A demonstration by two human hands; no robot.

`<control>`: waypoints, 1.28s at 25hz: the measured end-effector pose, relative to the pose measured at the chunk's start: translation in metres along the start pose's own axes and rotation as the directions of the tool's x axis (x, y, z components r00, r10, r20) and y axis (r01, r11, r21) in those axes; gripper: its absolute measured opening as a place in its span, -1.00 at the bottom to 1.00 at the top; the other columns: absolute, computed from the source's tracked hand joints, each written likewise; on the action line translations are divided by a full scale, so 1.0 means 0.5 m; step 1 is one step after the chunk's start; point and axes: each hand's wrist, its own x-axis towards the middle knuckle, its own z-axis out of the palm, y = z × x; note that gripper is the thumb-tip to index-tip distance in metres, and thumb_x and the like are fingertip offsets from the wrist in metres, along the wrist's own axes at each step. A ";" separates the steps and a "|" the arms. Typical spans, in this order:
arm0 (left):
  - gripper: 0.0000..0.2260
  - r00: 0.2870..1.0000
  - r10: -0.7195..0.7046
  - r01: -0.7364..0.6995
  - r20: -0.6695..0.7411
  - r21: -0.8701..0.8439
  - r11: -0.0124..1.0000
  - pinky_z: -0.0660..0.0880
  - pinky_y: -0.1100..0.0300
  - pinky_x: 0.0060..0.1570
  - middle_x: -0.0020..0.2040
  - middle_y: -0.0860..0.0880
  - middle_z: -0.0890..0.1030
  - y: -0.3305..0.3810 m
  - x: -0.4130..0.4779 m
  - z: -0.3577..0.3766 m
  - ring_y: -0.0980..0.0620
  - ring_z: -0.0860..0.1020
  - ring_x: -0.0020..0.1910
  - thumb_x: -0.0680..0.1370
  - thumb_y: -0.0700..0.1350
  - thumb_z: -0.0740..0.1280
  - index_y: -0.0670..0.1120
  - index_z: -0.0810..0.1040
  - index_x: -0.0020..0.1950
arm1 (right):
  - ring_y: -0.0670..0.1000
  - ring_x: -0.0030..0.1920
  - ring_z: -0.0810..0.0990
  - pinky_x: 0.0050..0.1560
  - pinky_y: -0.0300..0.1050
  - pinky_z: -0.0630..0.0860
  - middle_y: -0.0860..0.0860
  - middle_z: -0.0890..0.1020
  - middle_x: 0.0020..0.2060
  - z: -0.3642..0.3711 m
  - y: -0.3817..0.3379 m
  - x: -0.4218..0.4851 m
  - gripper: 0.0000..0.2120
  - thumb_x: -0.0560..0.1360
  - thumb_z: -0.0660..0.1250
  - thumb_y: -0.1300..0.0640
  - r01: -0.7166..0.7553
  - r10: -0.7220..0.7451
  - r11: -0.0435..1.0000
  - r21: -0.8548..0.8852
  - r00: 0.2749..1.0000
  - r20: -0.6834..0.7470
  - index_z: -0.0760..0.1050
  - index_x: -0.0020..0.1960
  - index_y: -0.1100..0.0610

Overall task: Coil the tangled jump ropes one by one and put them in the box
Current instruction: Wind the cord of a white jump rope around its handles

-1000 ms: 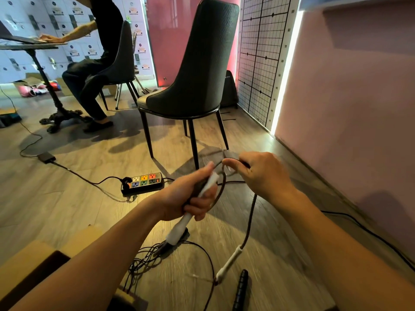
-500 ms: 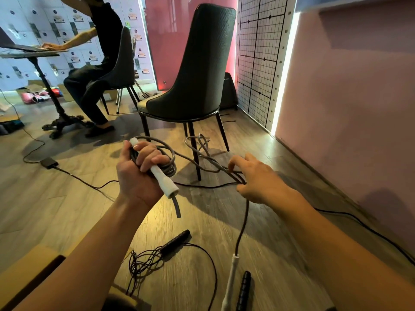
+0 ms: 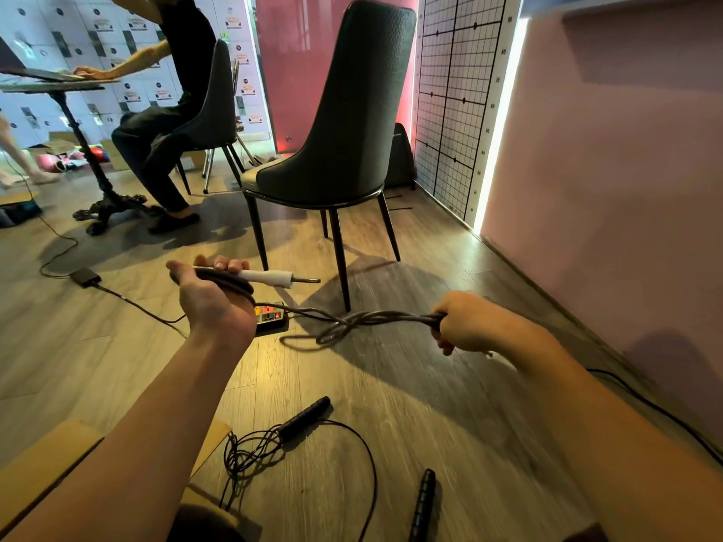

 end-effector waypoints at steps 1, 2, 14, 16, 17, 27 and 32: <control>-0.66 0.999 0.051 -0.050 -0.013 0.085 0.995 0.48 0.23 -0.16 -0.38 0.04 0.38 0.003 0.009 -0.009 0.10 0.38 -0.44 0.68 0.16 0.07 -0.06 0.36 -0.11 | 0.00 -0.28 0.68 -0.23 -0.16 0.54 0.09 0.68 -0.32 -0.011 0.007 -0.006 -0.68 0.52 0.14 0.39 0.011 -0.012 0.996 0.088 1.000 0.011 0.53 -0.31 0.16; -0.69 0.994 0.111 -0.105 -0.022 0.194 0.976 0.48 0.23 -0.18 -0.38 0.05 0.37 0.007 0.016 -0.021 0.12 0.38 -0.44 0.68 0.13 0.08 -0.05 0.36 -0.10 | 0.00 -0.32 0.66 -0.23 -0.16 0.49 0.08 0.66 -0.39 -0.020 0.017 -0.011 -0.67 0.47 0.11 0.42 0.044 -0.047 0.984 0.173 0.999 0.018 0.50 -0.36 0.17; -0.58 0.708 -0.693 -0.279 0.134 0.955 -0.100 0.46 0.20 -0.39 -0.40 -0.07 0.59 -0.078 -0.036 -0.063 0.07 0.50 -0.47 0.63 0.19 0.18 -0.16 0.53 -0.08 | -0.05 -0.49 0.34 -0.17 -0.15 0.42 0.00 0.52 -0.41 -0.049 0.049 -0.003 -0.58 0.43 -0.11 0.45 0.351 0.164 -0.069 0.934 0.927 -0.336 0.29 -0.41 0.06; -0.51 0.581 -0.808 -0.312 0.096 0.943 -0.113 0.39 0.26 -0.45 -0.45 -0.06 0.54 -0.080 -0.066 -0.047 0.09 0.43 -0.53 0.57 0.27 0.16 -0.16 0.54 -0.11 | -0.06 -0.46 0.35 -0.20 -0.16 0.44 0.01 0.60 -0.29 -0.047 0.056 0.000 -0.62 0.48 -0.06 0.43 0.327 0.265 -0.100 0.940 0.919 -0.292 0.33 -0.34 0.08; -0.51 0.505 -0.858 -0.275 0.090 0.959 -0.061 0.36 0.26 -0.46 -0.47 -0.05 0.49 -0.080 -0.074 -0.043 0.08 0.39 -0.55 0.56 0.27 0.16 -0.15 0.54 -0.14 | -0.06 -0.44 0.36 -0.20 -0.16 0.45 0.03 0.63 -0.22 -0.043 0.059 0.001 -0.64 0.48 -0.04 0.44 0.300 0.298 -0.076 0.951 0.917 -0.265 0.36 -0.30 0.09; -0.62 0.289 -0.928 0.238 0.237 0.921 0.310 0.37 0.25 -0.48 -0.52 0.06 0.25 -0.083 -0.094 -0.017 0.16 0.20 -0.62 0.52 0.21 0.29 -0.06 0.39 -0.29 | 0.08 -0.10 0.64 -0.40 -0.24 0.47 0.11 0.56 0.07 0.025 0.064 0.014 -0.71 0.54 0.22 0.20 -0.183 0.282 0.814 0.552 0.954 -0.100 0.38 0.26 0.12; -0.60 0.409 -0.873 0.233 0.264 0.895 0.380 0.32 0.25 -0.49 -0.51 0.06 0.26 -0.093 -0.104 -0.002 0.14 0.20 -0.61 0.59 0.20 0.21 -0.06 0.40 -0.29 | 0.19 0.12 0.65 0.24 0.14 0.52 0.17 0.63 0.18 0.029 -0.015 -0.010 -0.58 0.66 0.06 -0.11 -0.054 -0.249 0.486 0.872 0.948 0.197 0.50 0.32 0.08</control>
